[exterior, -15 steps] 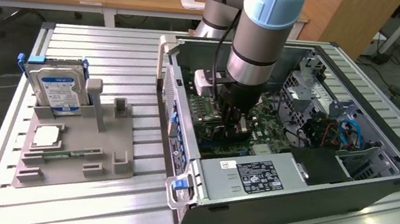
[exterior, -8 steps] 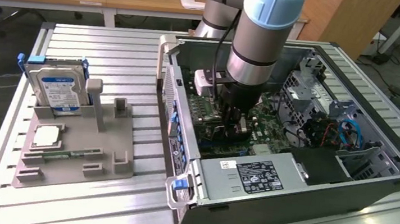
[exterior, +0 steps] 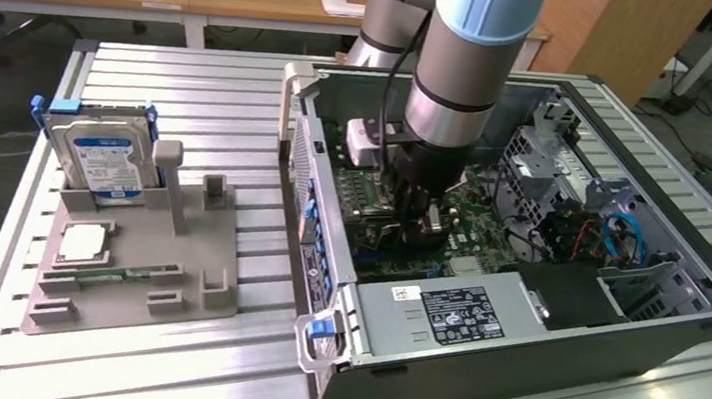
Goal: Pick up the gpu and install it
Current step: 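Insert the gpu into the slot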
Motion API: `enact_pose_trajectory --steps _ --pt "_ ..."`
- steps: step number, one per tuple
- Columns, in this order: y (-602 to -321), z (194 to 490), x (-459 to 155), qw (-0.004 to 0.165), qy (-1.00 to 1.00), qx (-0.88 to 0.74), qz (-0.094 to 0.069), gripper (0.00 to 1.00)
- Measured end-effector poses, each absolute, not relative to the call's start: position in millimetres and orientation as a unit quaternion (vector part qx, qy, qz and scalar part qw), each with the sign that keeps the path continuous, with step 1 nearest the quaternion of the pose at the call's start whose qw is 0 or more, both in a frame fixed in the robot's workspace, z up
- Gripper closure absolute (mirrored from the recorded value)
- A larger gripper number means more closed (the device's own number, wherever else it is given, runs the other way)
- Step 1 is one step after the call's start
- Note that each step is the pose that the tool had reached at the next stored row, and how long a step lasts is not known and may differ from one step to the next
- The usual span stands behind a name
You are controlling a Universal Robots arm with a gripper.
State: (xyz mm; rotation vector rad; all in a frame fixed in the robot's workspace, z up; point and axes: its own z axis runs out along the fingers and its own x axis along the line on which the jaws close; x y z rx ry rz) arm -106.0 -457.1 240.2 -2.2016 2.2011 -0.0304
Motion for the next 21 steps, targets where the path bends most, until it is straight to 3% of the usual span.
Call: enact_pose_trajectory --steps 10,15,18,21 --pt "-457.1 270.4 -106.0 0.015 0.707 -0.707 -0.011 0.66" --pt "-457.0 270.8 -106.0 0.016 0.707 -0.707 -0.01 0.67" --pt "-457.1 270.8 -106.0 0.016 0.707 -0.707 -0.01 0.86" --pt "-457.1 270.8 -106.0 0.016 0.707 -0.707 -0.01 0.9"
